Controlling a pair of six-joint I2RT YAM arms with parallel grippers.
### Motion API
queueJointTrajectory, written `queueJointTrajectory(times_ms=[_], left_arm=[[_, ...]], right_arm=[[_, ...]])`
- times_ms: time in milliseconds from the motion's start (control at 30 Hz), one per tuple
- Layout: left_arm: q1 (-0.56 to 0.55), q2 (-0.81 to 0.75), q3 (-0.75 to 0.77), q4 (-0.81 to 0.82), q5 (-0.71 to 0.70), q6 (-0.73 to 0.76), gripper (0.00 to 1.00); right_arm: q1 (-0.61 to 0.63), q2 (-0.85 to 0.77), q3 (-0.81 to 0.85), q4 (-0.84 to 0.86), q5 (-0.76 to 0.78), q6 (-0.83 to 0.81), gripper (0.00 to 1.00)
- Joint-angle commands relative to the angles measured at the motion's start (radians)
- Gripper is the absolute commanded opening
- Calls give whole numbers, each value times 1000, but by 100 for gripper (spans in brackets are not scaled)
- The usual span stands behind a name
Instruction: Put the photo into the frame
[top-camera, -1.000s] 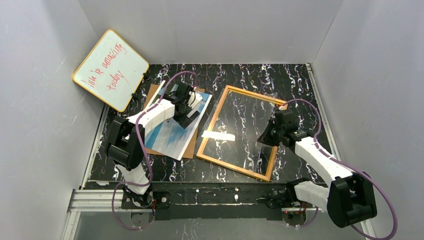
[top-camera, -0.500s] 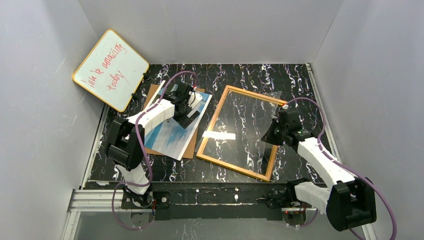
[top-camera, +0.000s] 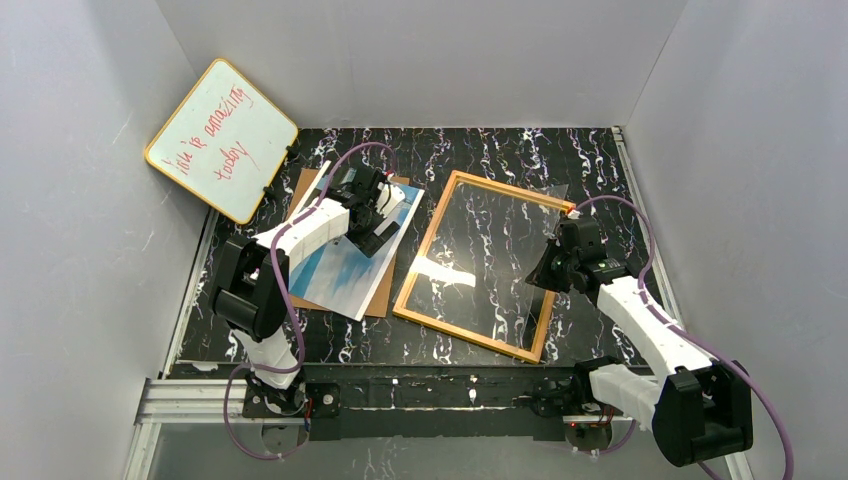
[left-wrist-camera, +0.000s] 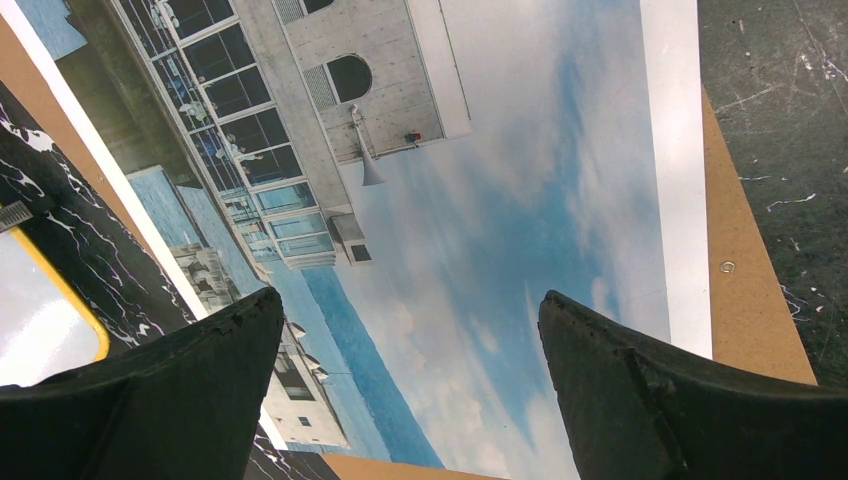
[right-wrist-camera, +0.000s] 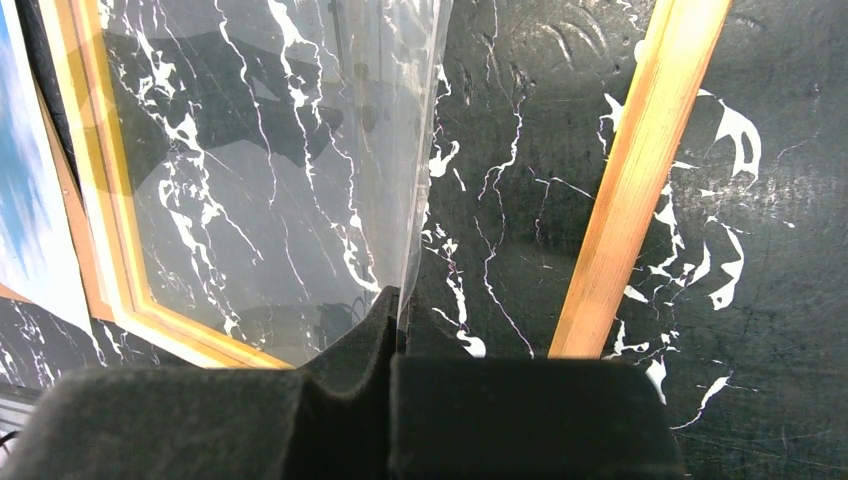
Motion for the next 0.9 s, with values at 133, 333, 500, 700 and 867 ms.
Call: queueJointTrajectory(times_ms=[133, 333, 500, 700, 867], left_arm=[[1, -46, 9, -29, 6, 1, 98], [1, -47, 6, -27, 7, 0, 98], [1, -51, 6, -28, 7, 1, 98], [1, -58, 2, -28, 8, 3, 98], [1, -60, -3, -28, 9, 2, 98]], right_arm=[[-9, -17, 39, -36, 49, -12, 1], [-12, 0, 72, -45, 50, -35, 1], [-18, 30, 119, -73, 38, -61, 1], [-24, 56, 135, -95, 5, -87, 1], [-25, 65, 150, -120, -19, -109, 1]])
